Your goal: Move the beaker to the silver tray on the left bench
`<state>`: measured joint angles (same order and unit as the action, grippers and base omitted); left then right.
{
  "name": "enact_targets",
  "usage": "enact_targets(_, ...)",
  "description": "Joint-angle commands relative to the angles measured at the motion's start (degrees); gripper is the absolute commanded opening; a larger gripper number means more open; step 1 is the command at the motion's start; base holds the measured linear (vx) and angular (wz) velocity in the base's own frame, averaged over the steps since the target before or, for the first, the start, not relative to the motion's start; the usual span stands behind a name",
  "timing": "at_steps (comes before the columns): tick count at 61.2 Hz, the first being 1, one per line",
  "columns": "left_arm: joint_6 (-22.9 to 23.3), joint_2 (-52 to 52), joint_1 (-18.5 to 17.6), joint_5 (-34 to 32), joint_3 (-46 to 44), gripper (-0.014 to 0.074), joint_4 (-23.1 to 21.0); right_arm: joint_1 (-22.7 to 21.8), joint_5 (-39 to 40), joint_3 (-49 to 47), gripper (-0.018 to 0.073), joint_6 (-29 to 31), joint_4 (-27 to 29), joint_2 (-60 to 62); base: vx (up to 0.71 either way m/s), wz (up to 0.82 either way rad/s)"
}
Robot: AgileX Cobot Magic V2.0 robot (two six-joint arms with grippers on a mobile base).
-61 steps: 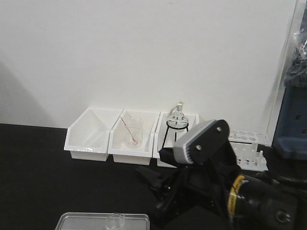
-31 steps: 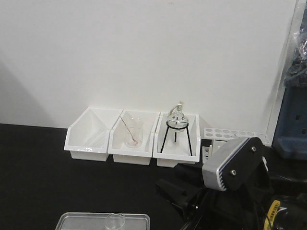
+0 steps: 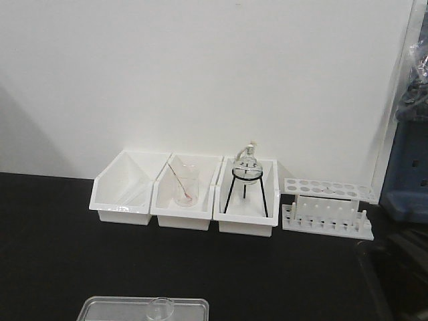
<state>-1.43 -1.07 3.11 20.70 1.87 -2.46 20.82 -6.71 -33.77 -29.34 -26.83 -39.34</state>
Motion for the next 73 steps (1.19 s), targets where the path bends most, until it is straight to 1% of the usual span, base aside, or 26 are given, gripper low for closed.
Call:
enact_targets(1,0.0,-0.4,0.0,-4.5,1.1,0.0001,-0.4,-6.8,11.2,5.6,-0.0017,7.2,7.4,7.0,0.00,0.00)
enact_targets(5,0.0,-0.4,0.0,-4.5,1.1,0.0001,-0.4,-12.2,14.7,11.5,-0.0017,12.2,12.8,12.5,0.00,0.00)
enact_targets(11,0.0,-0.4,0.0,-4.5,1.1,0.0001,-0.4,-17.6,14.8,18.2,-0.0015,19.8,19.0,19.7,0.00,0.00)
enact_targets(14,0.0,-0.4,0.0,-4.5,1.1,0.0001,-0.4,-19.3,14.1,21.5,-0.0015,22.7,21.2,23.1,0.00,0.00)
enact_targets(20,0.0,-0.4,0.0,-4.5,1.1,0.0001,-0.4,-21.6,13.2,27.0,-0.0015,26.1,22.0,29.6,0.00,0.00)
enact_targets(29,0.0,-0.4,0.0,-4.5,1.1,0.0001,-0.4,-24.0,13.4,36.1,-0.0015,28.7,22.0,39.5,0.00,0.00)
enact_targets(31,0.0,-0.4,0.0,-4.5,1.1,0.0001,-0.4,-24.6,9.7,36.0,-0.0015,28.8,22.1,41.4,0.00,0.00)
enact_targets(33,0.0,-0.4,0.0,-4.5,1.1,0.0001,-0.4,-24.9,6.4,35.7,-0.0015,28.8,21.9,40.7,0.00,0.00)
enact_targets(37,0.0,-0.4,0.0,-4.5,1.1,0.0001,-0.4,-25.0,2.8,35.9,-0.0015,28.9,21.7,40.1,0.00,0.00)
enact_targets(43,0.0,-0.4,0.0,-4.5,1.1,0.0001,-0.4,-25.0,-0.1,35.9,-0.0015,28.9,21.6,40.6,0.00,0.01)
enact_targets(73,0.0,-0.4,0.0,-4.5,1.1,0.0001,-0.4,-25.0,-0.4,35.9,-0.0014,28.9,21.6,40.6,0.00,0.00)
